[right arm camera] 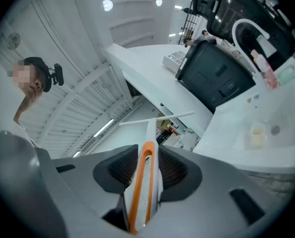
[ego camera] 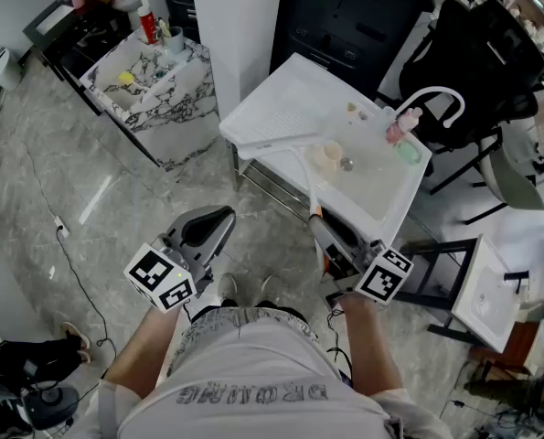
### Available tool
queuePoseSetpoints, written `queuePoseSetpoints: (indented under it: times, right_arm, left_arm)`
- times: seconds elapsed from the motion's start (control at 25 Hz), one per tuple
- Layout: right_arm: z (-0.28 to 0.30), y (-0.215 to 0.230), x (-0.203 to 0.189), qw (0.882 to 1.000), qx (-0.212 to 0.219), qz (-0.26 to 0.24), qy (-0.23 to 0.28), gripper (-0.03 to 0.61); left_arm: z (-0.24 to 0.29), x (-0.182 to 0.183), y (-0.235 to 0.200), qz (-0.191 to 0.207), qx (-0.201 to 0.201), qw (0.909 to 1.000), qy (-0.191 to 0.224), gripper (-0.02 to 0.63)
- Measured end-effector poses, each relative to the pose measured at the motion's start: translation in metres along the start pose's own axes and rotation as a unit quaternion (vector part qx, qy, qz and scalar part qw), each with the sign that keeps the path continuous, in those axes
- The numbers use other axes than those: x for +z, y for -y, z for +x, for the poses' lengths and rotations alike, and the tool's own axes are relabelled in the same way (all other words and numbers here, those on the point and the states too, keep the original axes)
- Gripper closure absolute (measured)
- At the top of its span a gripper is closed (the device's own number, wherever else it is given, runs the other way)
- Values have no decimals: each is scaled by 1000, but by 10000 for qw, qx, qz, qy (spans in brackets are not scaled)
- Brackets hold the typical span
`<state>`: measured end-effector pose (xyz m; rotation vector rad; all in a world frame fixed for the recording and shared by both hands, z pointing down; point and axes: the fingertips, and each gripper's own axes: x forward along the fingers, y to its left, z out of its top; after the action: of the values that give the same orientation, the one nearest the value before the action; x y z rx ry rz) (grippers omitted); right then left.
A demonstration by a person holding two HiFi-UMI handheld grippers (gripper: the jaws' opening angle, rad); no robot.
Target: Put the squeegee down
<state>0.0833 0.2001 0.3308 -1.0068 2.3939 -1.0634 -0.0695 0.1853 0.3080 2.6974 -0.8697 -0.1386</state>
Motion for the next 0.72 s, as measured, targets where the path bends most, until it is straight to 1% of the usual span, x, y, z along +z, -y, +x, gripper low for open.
queuePoseSetpoints:
  times: [0.36,0.72]
  right_arm:
    - [-8,4,-6,9999,-101,-56,-27,440]
    - [-13,4,-12,10000,-82,-27,-37,440]
  left_arm:
    - [-1,-4,7,-14,31,10000,12,577]
    - [-4,-11,11,-28,72,10000,-11,577]
